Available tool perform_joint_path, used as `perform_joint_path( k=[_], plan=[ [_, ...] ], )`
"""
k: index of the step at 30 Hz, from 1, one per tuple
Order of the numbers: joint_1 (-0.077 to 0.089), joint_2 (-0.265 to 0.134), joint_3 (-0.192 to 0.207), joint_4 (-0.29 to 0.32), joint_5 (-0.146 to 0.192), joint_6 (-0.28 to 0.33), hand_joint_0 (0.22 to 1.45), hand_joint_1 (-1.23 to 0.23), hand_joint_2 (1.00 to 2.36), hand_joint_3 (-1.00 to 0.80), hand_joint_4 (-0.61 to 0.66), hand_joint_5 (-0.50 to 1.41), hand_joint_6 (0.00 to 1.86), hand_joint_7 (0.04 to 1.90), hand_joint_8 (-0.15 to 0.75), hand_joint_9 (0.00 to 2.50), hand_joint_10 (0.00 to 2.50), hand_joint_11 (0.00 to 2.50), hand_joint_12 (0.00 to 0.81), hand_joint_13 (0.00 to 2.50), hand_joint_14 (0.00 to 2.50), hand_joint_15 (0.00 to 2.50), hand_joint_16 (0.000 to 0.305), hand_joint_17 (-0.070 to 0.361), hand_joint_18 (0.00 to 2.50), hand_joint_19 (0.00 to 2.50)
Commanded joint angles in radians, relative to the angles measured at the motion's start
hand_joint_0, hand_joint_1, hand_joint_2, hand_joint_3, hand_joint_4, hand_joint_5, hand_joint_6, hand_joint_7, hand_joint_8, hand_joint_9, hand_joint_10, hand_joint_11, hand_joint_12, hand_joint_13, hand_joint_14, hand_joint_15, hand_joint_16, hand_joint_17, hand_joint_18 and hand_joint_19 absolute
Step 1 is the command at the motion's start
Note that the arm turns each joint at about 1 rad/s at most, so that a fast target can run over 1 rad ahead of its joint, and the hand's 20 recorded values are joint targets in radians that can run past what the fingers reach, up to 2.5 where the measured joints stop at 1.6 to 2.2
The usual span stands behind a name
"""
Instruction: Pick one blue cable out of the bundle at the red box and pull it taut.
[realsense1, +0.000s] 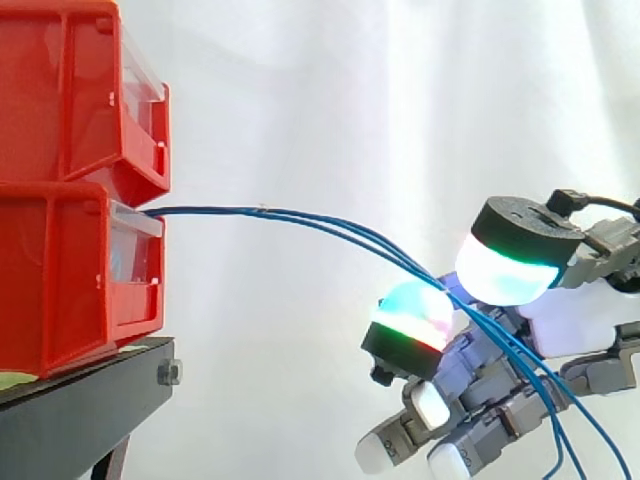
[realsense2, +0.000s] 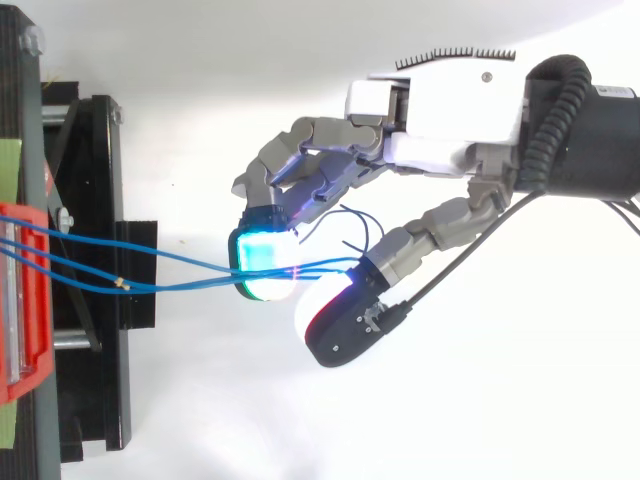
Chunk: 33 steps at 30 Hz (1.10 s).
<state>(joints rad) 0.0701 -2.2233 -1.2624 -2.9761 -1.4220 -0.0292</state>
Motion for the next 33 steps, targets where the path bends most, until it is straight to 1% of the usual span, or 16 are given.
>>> perform_joint_path(
  k=[1,4,6,10,12,16,19,22,24,28,33],
  plan=[
    [0.001,-0.001,0.000,0.000,-0.001,0.000,0.49,-0.85,1.00,-0.50,0.08,-0.21,0.88,0.95,0.281,0.74,0.01,0.71,0.373,0.35,0.00,0.11,0.056,0.126,0.49,0.23],
    [0.001,0.001,0.000,0.000,0.000,0.000,0.57,-0.74,1.00,-0.50,0.05,-0.19,0.88,1.01,0.279,0.79,0.01,0.72,0.356,0.36,0.00,0.12,0.052,0.116,0.48,0.26],
    [0.001,0.001,0.000,0.000,0.000,0.000,0.62,-0.70,1.00,-0.50,0.04,-0.19,0.88,1.04,0.278,0.82,0.01,0.72,0.345,0.37,0.00,0.13,0.050,0.113,0.48,0.27],
    [0.001,-0.001,0.000,-0.001,-0.001,0.000,0.63,-0.73,1.01,-0.30,0.02,-0.19,0.89,1.06,0.285,0.83,0.01,0.74,0.345,0.38,0.01,0.14,0.050,0.113,0.50,0.27],
    [0.001,0.001,0.000,-0.001,0.000,0.000,0.63,-0.75,1.02,-0.23,0.00,-0.19,0.90,1.07,0.293,0.84,0.01,0.74,0.347,0.39,0.01,0.14,0.050,0.113,0.50,0.27],
    [0.001,0.001,0.000,-0.001,-0.001,0.002,0.64,-0.77,1.02,-0.17,-0.03,-0.19,0.90,1.08,0.299,0.84,0.01,0.75,0.346,0.39,0.01,0.14,0.050,0.113,0.50,0.27],
    [0.001,0.001,0.000,-0.003,-0.001,0.003,0.66,-0.80,1.02,-0.14,-0.08,-0.19,0.91,1.09,0.302,0.84,0.01,0.75,0.348,0.40,0.01,0.13,0.050,0.113,0.50,0.26],
    [0.001,0.001,0.000,-0.003,0.002,0.003,0.70,-0.82,1.02,-0.18,-0.12,-0.20,0.91,1.05,0.302,0.83,0.01,0.76,0.348,0.40,0.01,0.13,0.050,0.113,0.51,0.26],
    [0.001,-0.001,0.002,-0.003,0.002,0.003,0.72,-0.84,1.02,-0.25,-0.13,-0.20,0.91,1.01,0.291,0.80,0.01,0.75,0.347,0.39,0.01,0.13,0.050,0.113,0.50,0.25],
    [0.001,0.001,0.002,-0.003,0.002,0.005,0.74,-0.85,1.01,-0.38,-0.09,-0.20,0.89,0.92,0.287,0.78,0.01,0.73,0.349,0.38,0.00,0.12,0.050,0.112,0.49,0.24],
    [0.001,0.001,0.002,-0.001,0.002,0.005,0.76,-0.87,1.01,-0.44,-0.11,-0.20,0.88,0.93,0.287,0.77,0.01,0.73,0.346,0.37,0.00,0.12,0.050,0.112,0.49,0.24]
  ],
)
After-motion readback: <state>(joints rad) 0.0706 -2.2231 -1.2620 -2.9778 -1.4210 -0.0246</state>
